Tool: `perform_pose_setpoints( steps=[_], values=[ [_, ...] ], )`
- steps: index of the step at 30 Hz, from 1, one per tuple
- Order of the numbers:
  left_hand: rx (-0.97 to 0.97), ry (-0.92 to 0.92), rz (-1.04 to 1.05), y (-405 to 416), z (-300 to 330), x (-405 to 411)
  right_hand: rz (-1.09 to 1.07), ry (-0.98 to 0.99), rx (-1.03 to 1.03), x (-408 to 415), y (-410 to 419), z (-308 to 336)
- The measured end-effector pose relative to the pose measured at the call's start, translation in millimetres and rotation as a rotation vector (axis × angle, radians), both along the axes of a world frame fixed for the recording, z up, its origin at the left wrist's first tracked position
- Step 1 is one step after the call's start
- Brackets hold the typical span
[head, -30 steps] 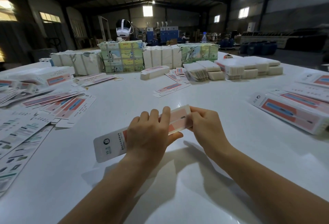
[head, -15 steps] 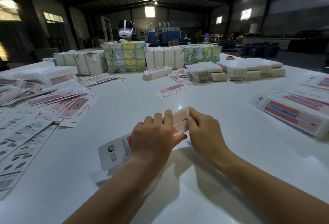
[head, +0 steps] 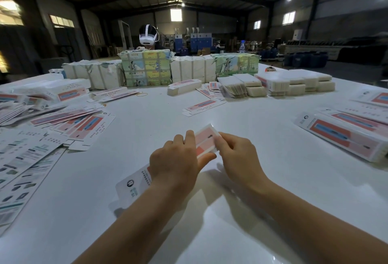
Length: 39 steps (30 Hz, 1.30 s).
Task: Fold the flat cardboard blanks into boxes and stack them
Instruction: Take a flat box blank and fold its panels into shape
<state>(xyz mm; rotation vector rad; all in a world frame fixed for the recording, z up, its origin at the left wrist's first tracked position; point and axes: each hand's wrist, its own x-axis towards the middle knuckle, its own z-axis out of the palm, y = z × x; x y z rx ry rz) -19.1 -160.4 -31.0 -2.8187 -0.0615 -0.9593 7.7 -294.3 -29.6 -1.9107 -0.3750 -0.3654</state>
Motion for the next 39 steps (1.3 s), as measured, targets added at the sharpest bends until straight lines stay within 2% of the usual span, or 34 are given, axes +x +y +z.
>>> perform_pose_setpoints(
  steps=[5, 9, 11, 16, 22, 27, 31, 33, 37, 39],
  values=[
    [-0.033, 0.042, -0.013, 5.7, -1.3, 0.9, 0.020, -0.008, 0.032, -1.6, 0.3, 0.5],
    [-0.107, 0.060, -0.094, 22.2, 4.8, 2.6, 0.166, 0.087, 0.028, 3.2, -2.3, 3.7],
    [-0.072, 0.051, -0.147, 31.2, 8.8, 3.5, 0.224, 0.065, 0.026, 7.7, -7.3, 8.1],
    [0.040, 0.090, -0.216, 34.9, 13.2, 0.5, 0.376, -0.118, -0.293, 11.8, -20.9, 10.8],
    [0.027, 0.087, -0.397, 32.2, 12.0, -5.9, 0.486, -0.248, -0.482, 15.0, -21.2, 9.7],
    [-0.013, 0.190, -0.344, 28.3, 11.2, -7.6, 0.380, -0.316, -0.634, 21.5, -16.4, 1.0],
    [-0.153, -0.116, -0.531, 17.1, 8.0, -12.1, 0.215, -0.249, -0.641, 34.2, -22.4, -3.1],
    [-0.262, -0.069, -0.588, 13.3, 2.8, -12.0, 0.153, -0.243, -0.626, 36.8, -24.3, -3.0],
    [-0.232, 0.047, -0.704, 16.8, -26.0, 10.3, 0.068, -0.301, -0.558, 33.9, -25.1, 5.4],
    [-0.326, 0.022, -0.783, 26.6, -42.2, 31.6, 0.038, -0.324, -0.486, 33.6, -29.1, 14.5]
  ],
)
